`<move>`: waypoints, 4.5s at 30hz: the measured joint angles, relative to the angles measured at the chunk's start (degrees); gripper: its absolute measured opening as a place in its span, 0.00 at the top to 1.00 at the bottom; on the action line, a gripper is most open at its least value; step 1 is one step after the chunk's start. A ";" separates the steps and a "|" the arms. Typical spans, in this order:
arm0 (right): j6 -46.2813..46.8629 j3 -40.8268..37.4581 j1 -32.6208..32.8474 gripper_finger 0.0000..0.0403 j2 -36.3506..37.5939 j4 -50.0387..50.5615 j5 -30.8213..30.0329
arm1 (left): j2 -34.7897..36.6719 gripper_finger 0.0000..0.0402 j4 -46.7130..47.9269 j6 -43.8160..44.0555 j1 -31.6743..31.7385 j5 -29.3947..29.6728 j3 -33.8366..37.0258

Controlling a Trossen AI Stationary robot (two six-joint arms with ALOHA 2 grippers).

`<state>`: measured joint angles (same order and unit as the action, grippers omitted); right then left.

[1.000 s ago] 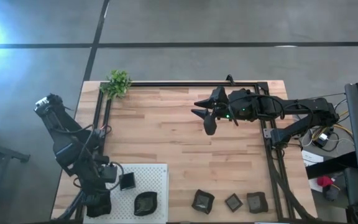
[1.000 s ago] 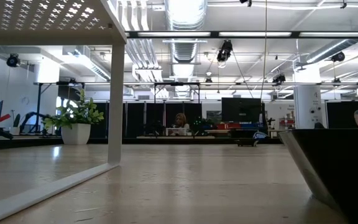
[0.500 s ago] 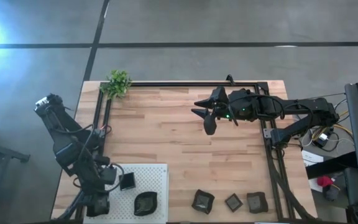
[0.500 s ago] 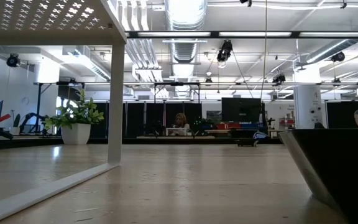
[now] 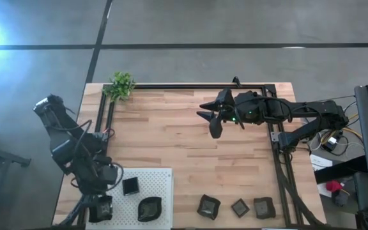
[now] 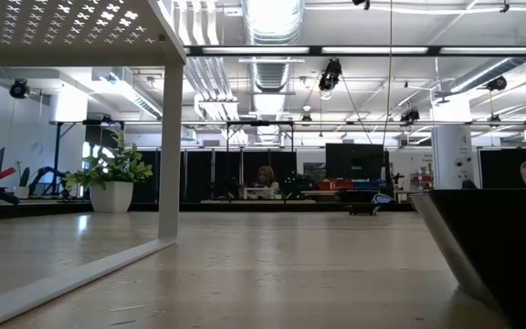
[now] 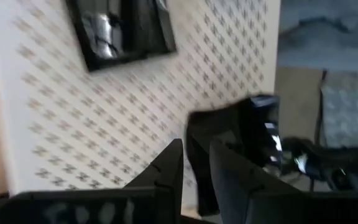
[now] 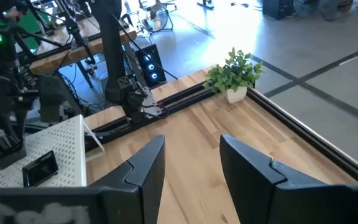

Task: Pick & Place Mini shaped plates
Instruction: Stack the leaf shaped plate on top of the leaf shaped plate on the shelf

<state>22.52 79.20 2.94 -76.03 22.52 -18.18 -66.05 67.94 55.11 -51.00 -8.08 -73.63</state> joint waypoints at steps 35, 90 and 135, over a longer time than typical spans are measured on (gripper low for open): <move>31.48 -9.23 -24.78 0.62 -0.50 45.25 -4.56 | 2.02 0.82 0.50 0.95 0.02 58.00 -2.03; 4.54 -29.07 -52.20 0.98 -16.65 17.19 -1.71 | 2.11 0.82 -1.14 4.95 1.14 64.96 -1.99; -49.30 -2.10 -8.28 0.98 -4.08 23.98 11.81 | -7.27 0.82 -32.75 -49.26 34.57 35.19 -2.32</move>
<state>-26.78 77.10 -5.35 -80.11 46.50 -6.37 -73.32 35.19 5.84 -16.43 27.11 -75.94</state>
